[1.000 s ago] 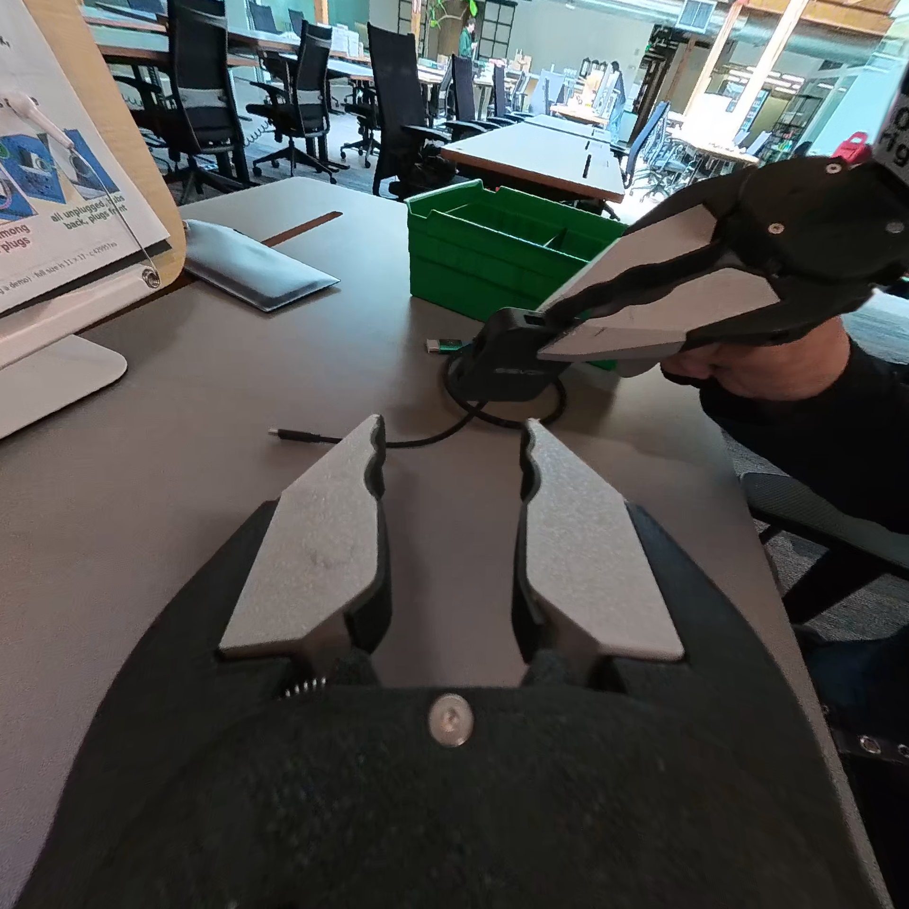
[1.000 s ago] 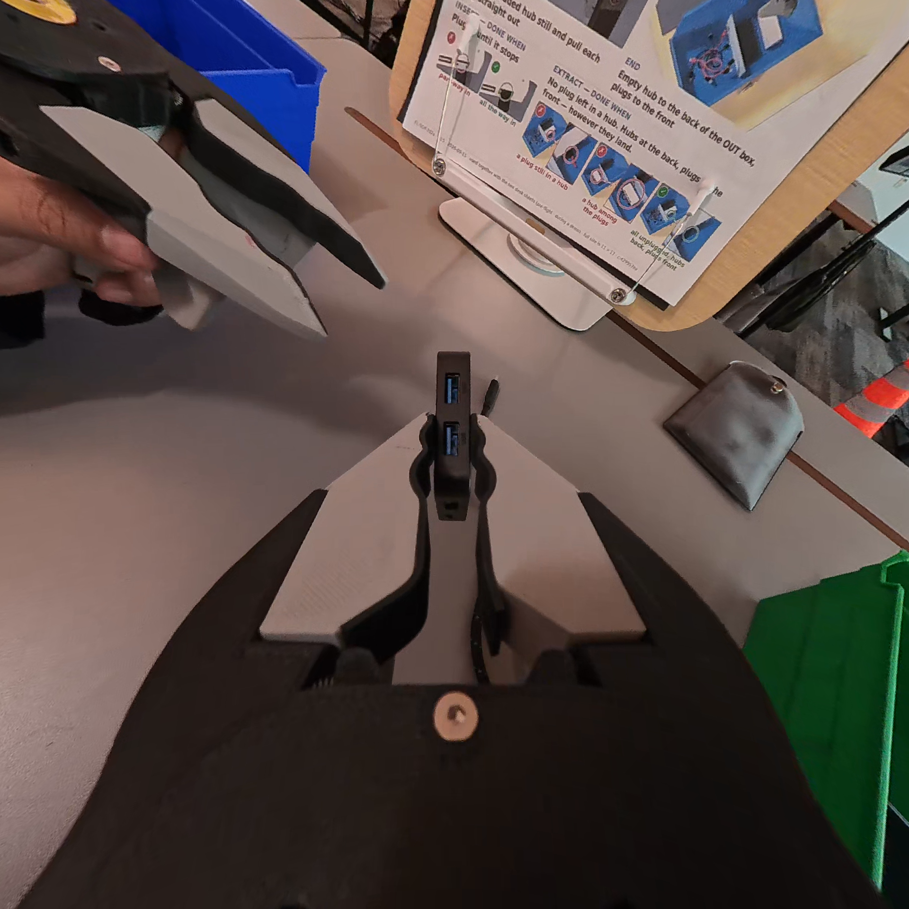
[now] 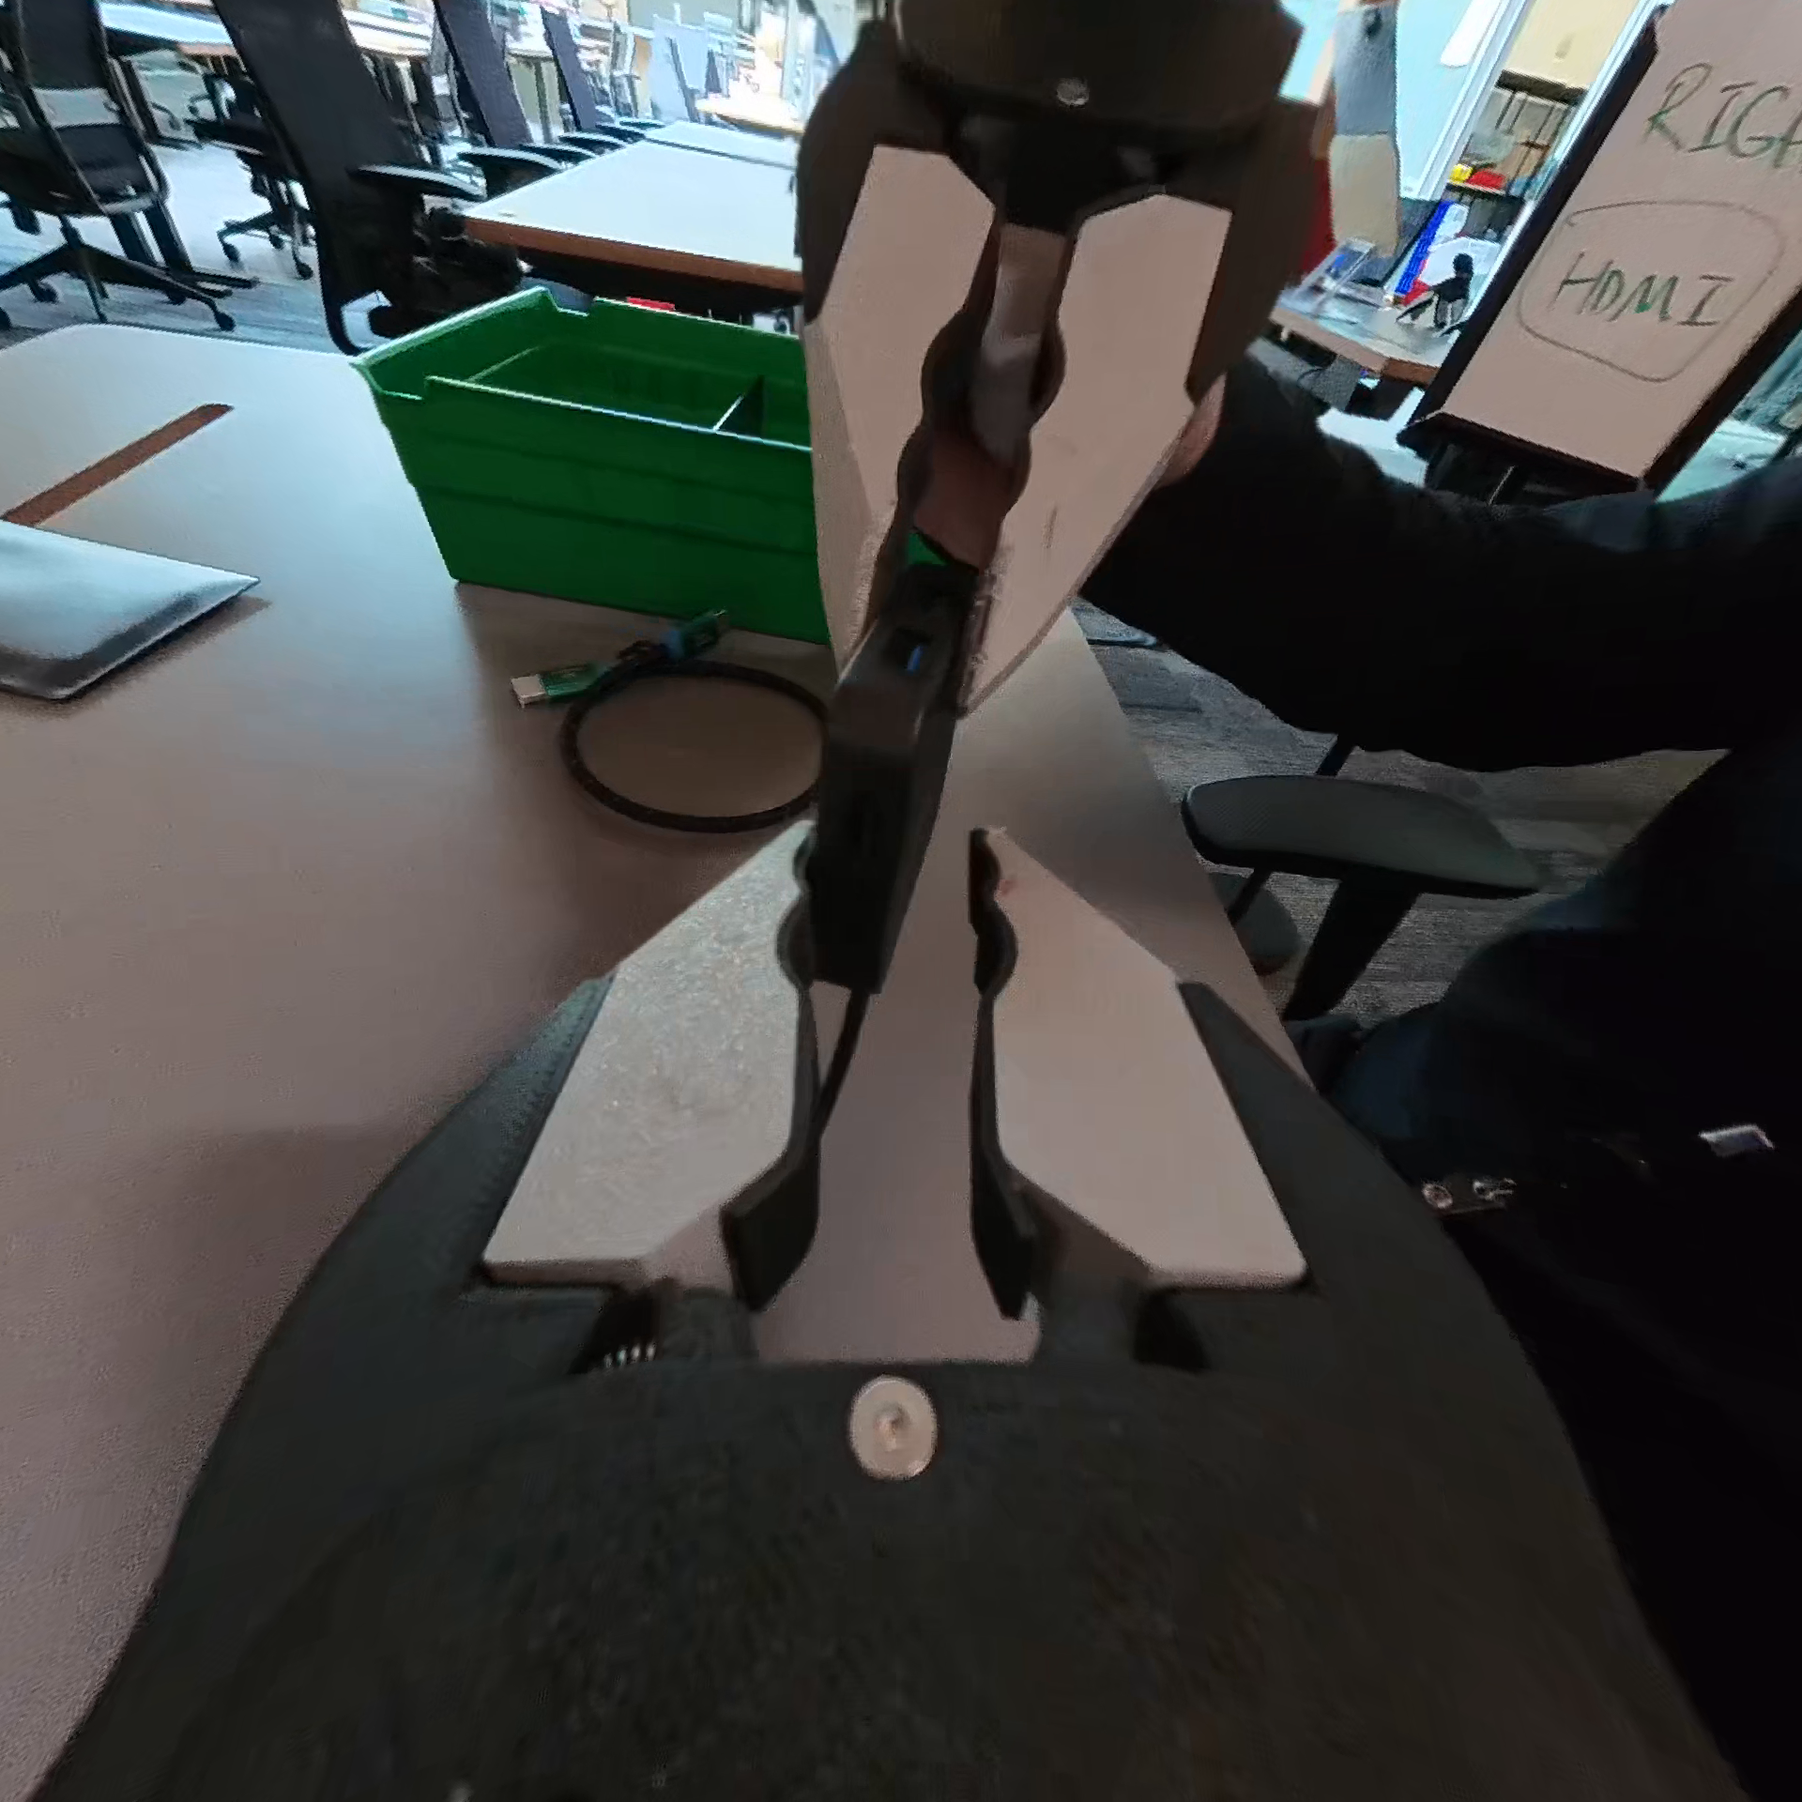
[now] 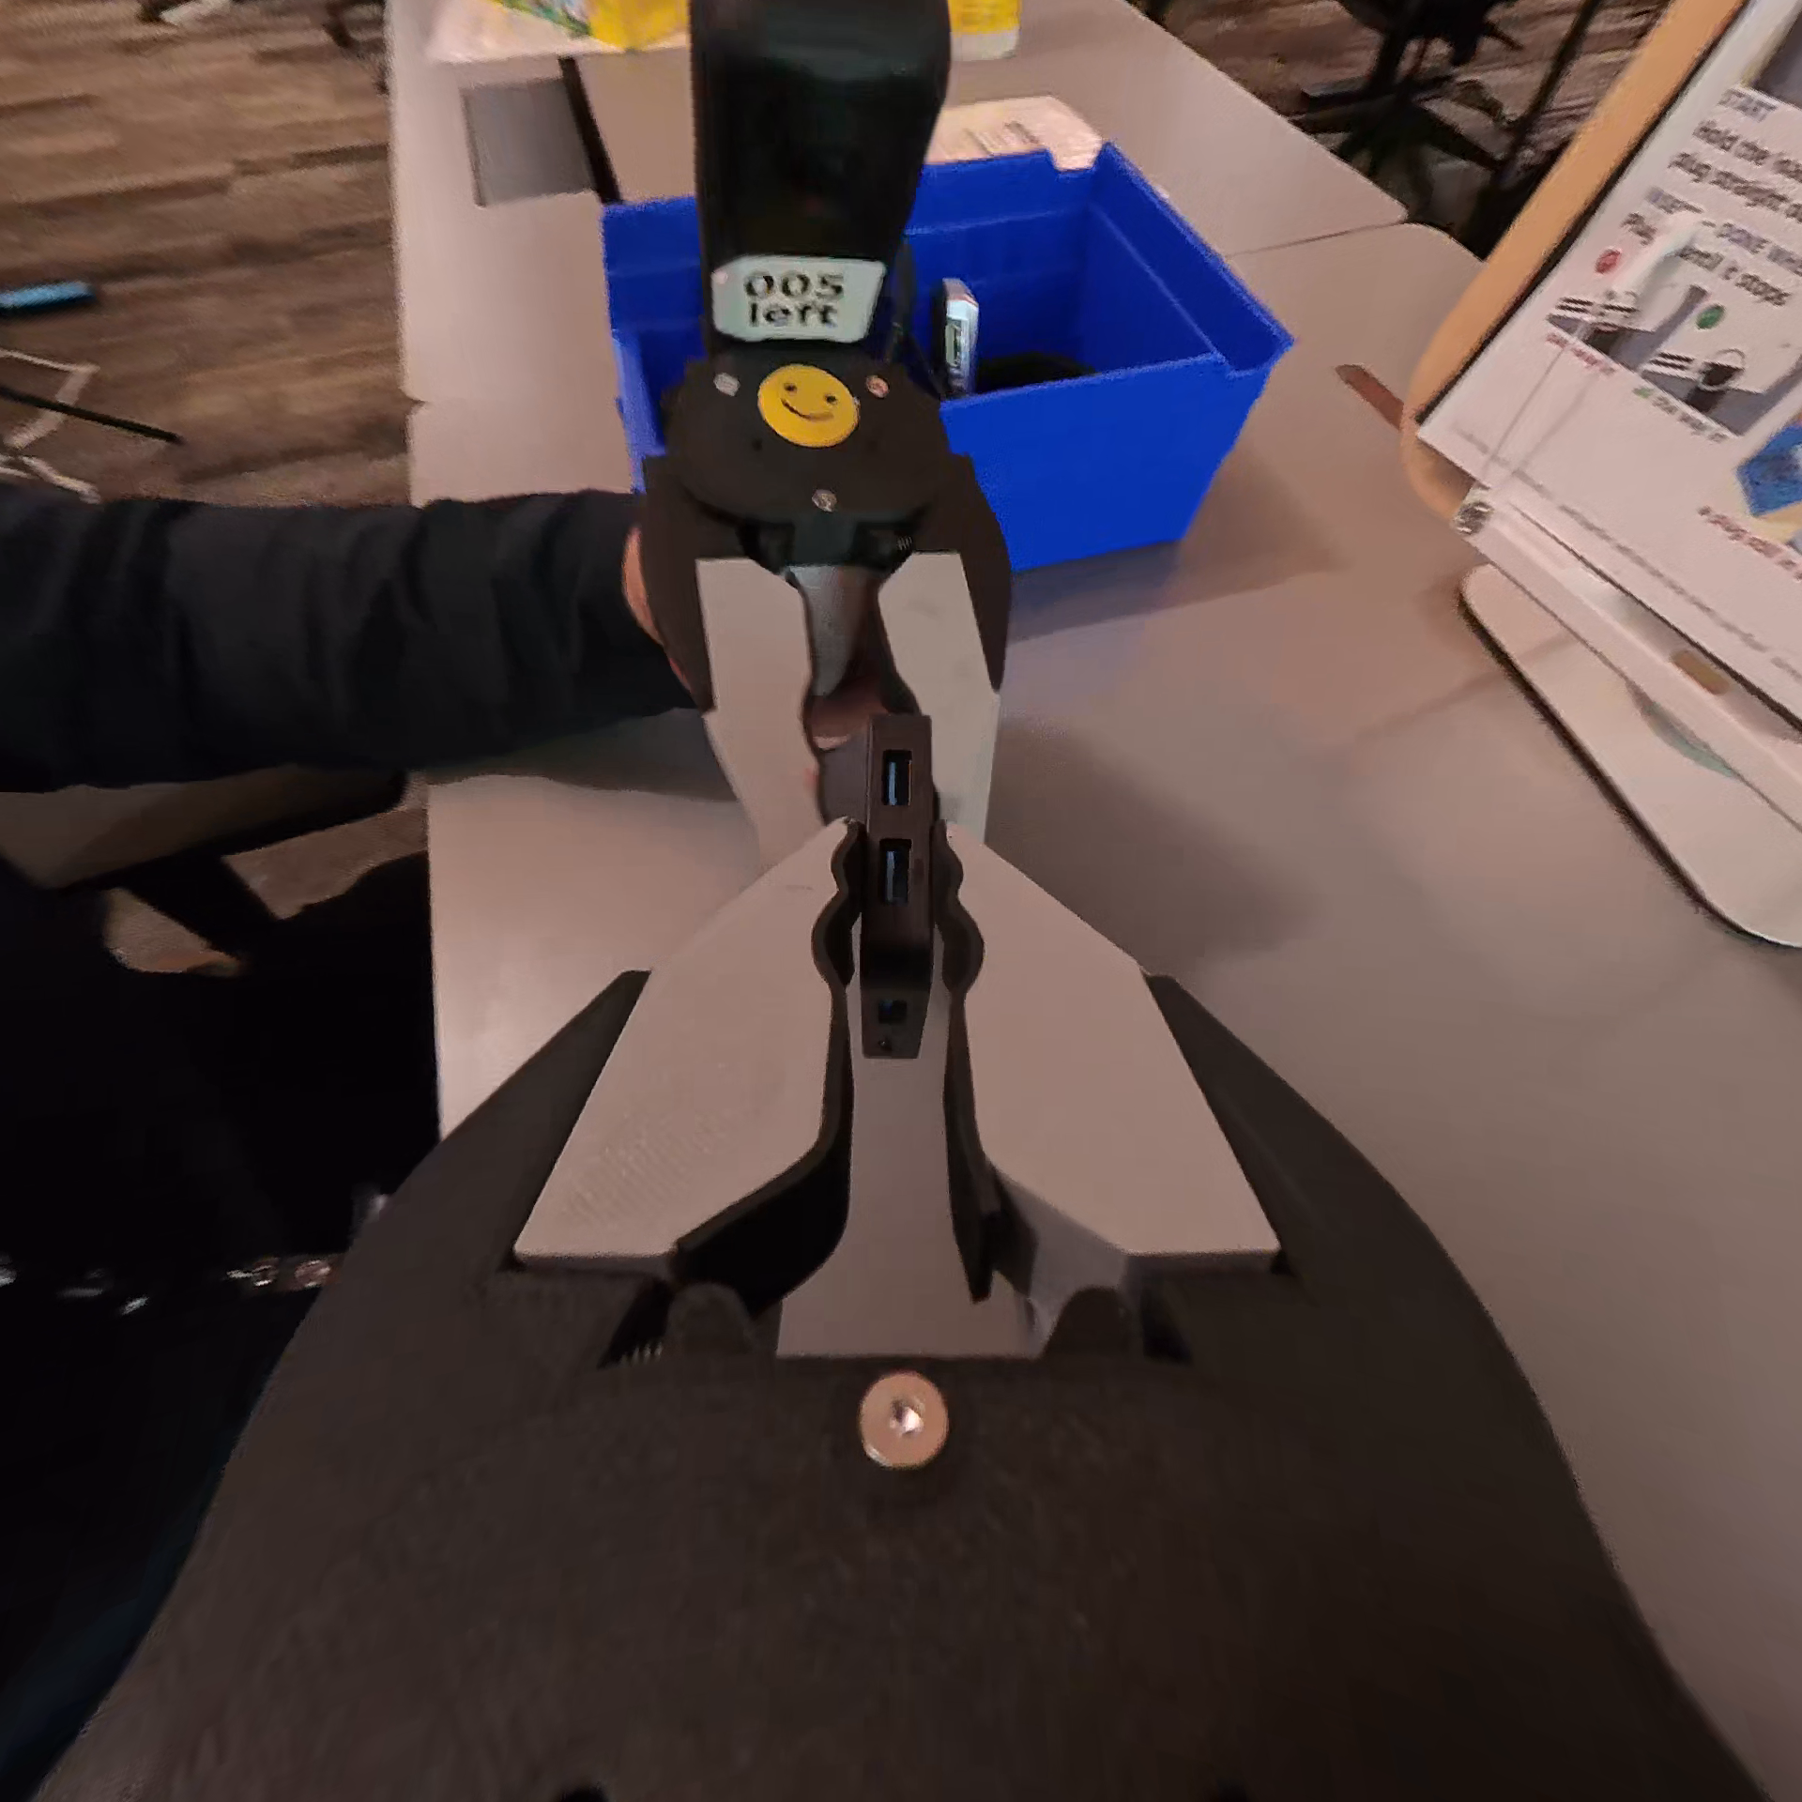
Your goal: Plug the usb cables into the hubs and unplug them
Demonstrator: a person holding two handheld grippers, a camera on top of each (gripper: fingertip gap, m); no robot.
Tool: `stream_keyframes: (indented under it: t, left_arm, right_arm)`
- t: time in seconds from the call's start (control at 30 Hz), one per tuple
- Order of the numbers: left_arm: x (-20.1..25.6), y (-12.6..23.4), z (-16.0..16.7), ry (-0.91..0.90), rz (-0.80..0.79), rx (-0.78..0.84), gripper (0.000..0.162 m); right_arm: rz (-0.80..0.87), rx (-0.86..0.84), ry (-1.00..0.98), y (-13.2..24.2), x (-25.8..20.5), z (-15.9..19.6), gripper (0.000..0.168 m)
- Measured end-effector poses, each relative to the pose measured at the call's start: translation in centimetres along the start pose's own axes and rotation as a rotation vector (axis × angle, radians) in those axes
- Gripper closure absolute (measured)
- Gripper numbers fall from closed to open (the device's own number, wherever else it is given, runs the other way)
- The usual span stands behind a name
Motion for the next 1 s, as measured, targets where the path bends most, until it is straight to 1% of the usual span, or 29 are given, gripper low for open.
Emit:
stream_keyframes:
  t: [0.03,0.1,0.17,0.23,0.27,0.33,0.43,0.5,0.6,0.7,0.8,0.9,1.0]
  left_arm:
    - [0.1,0.0,0.0,-0.009,0.002,0.003,0.145]
    - [0.1,0.1,-0.2,0.002,0.016,0.015,0.146]
    - [-0.2,0.3,-0.2,0.038,0.014,0.017,0.150]
    - [-0.8,0.5,-0.3,0.071,-0.031,0.029,0.151]
    - [-1.1,0.7,-0.4,0.107,-0.029,0.052,0.151]
    - [-1.6,1.2,-0.8,0.182,-0.018,0.122,0.151]
    - [-2.8,1.9,-1.0,0.226,-0.083,0.167,0.151]
    - [-3.4,2.2,-0.8,0.235,-0.134,0.154,0.151]
    - [-3.5,2.0,-0.7,0.249,-0.140,0.162,0.151]
    - [-3.5,1.8,-0.6,0.234,-0.155,0.150,0.151]
    - [-3.5,1.7,-0.4,0.214,-0.167,0.133,0.151]
    - [-3.5,1.8,-0.4,0.213,-0.174,0.133,0.151]
    - [-3.6,2.0,-0.6,0.213,-0.179,0.140,0.151]
  right_arm:
    - [-0.029,0.006,-0.015,-0.1,-0.1,-0.3,0.158]
    - [-0.042,0.012,-0.022,-0.3,0.0,-0.6,0.158]
    - [0.009,0.000,-0.007,-0.2,0.4,-0.7,0.153]
    - [0.121,-0.038,0.029,0.9,1.4,-0.7,0.149]
    - [0.180,-0.050,0.028,1.8,1.9,-0.7,0.144]
    - [0.316,-0.099,-0.008,4.1,3.2,-0.3,0.137]
    - [0.574,-0.219,-0.036,8.3,5.3,1.5,0.134]
    - [0.675,-0.285,-0.046,10.2,5.9,2.9,0.133]
    - [0.732,-0.399,-0.081,11.3,6.4,5.1,0.136]
    - [0.768,-0.498,-0.093,11.2,7.7,6.6,0.130]
    - [0.794,-0.624,-0.093,10.7,9.9,7.8,0.132]
    - [0.786,-0.815,-0.099,10.6,11.7,9.6,0.129]
    - [0.779,-1.032,-0.121,11.1,13.1,11.8,0.135]
Point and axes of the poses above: each gripper's, where its closed fingertips meet, y back along the fingers, z out of its underside, x = y × z across the jaws, the point moved 6 cm from there along y, back along the fingers, and after that the axes turned 15 degrees about x, right-handed, at the moved point
